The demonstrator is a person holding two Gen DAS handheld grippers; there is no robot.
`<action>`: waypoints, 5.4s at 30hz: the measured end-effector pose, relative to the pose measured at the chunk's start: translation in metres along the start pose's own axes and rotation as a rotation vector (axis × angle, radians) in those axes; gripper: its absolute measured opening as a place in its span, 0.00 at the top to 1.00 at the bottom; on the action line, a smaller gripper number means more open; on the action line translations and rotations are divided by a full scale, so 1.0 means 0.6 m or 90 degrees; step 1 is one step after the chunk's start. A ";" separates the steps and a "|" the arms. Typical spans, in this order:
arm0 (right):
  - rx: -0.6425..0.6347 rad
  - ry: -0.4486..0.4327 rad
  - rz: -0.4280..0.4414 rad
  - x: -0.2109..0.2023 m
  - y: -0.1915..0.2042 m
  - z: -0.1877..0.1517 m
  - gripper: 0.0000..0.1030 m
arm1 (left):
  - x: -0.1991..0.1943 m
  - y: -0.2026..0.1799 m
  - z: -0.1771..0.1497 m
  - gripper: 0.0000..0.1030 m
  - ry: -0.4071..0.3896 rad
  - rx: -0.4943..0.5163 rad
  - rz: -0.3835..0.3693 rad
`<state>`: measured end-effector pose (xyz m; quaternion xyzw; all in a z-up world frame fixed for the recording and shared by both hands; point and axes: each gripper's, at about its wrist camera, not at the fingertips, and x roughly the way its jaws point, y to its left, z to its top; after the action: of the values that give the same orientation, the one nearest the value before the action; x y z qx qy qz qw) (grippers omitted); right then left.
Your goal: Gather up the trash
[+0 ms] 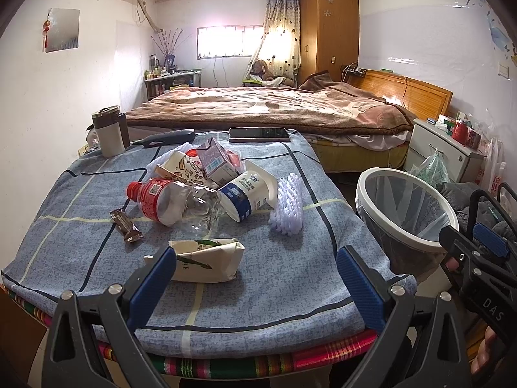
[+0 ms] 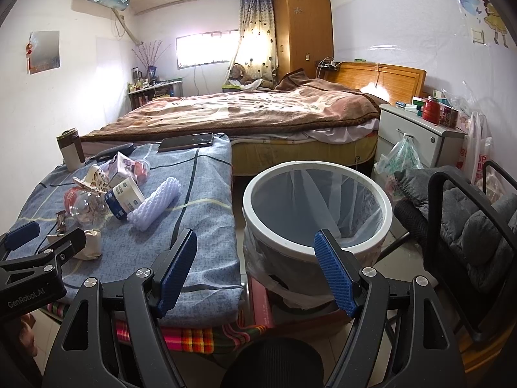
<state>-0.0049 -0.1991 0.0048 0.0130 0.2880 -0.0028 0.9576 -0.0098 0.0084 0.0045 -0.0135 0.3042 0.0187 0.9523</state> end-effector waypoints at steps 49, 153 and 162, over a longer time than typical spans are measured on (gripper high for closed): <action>-0.053 0.090 0.155 0.144 0.163 0.049 0.26 | 0.068 0.150 -0.009 0.05 0.056 0.063 -0.046; 0.002 0.112 0.161 0.159 0.044 0.085 0.73 | 0.112 0.019 0.074 0.61 0.081 0.042 -0.271; 0.034 0.091 0.085 0.138 -0.053 0.104 0.73 | 0.123 -0.089 0.126 0.60 0.067 0.086 -0.318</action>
<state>0.0978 -0.2324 0.0104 0.0575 0.3536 0.0542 0.9320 0.0966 -0.0402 0.0238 -0.0255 0.3408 -0.2384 0.9091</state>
